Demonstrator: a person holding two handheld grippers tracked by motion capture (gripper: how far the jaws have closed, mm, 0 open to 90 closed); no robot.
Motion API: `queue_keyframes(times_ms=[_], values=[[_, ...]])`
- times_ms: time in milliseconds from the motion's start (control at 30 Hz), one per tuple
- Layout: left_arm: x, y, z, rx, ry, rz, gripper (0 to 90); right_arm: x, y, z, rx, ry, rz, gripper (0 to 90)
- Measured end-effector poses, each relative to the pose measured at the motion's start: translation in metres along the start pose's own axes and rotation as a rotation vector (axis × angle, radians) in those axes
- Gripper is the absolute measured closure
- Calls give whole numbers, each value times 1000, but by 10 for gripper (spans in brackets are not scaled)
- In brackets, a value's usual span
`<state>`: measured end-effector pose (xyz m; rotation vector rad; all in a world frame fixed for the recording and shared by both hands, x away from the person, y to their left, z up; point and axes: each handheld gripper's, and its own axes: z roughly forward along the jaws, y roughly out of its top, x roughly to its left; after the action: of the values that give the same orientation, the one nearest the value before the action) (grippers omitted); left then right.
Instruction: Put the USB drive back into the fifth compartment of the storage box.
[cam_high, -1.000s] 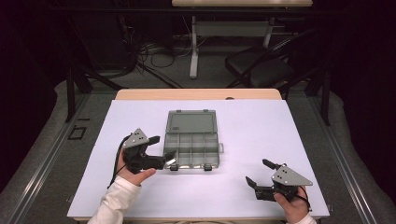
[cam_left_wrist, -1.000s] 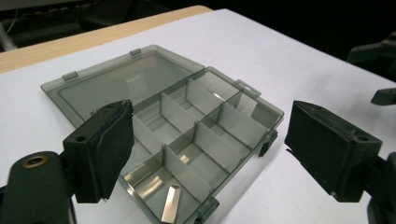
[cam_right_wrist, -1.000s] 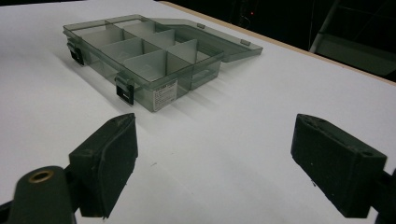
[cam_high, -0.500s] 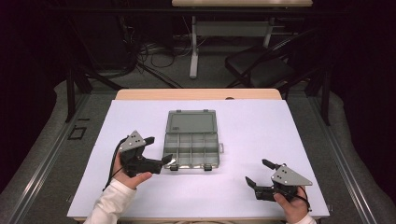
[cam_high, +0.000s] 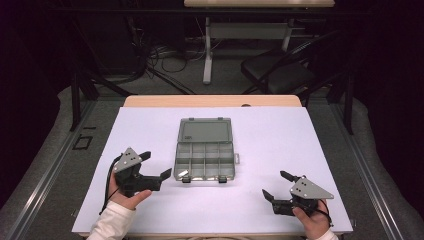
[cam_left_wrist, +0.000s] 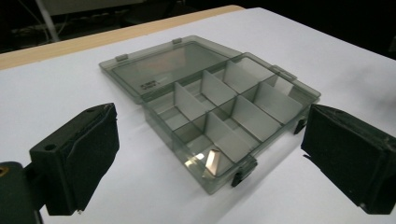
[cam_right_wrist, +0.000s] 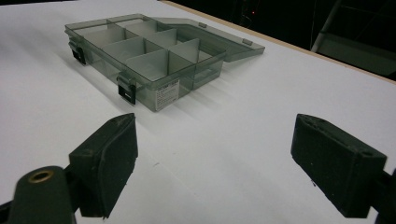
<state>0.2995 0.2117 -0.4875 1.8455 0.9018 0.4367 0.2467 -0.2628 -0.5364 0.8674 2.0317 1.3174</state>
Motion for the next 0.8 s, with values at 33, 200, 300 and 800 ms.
queue_keyframes(times_ms=[33,200,300,800], values=[[2,-2,-1,-4,4,-6,43,0,0,0,0,0,1,140],[11,-11,-4,-24,41,-27,43,0,0,0,0,0,-2,140],[17,-17,-4,-33,80,-37,43,0,0,0,2,-1,-2,140],[27,-37,2,-27,115,-38,42,0,0,0,8,3,-12,140]])
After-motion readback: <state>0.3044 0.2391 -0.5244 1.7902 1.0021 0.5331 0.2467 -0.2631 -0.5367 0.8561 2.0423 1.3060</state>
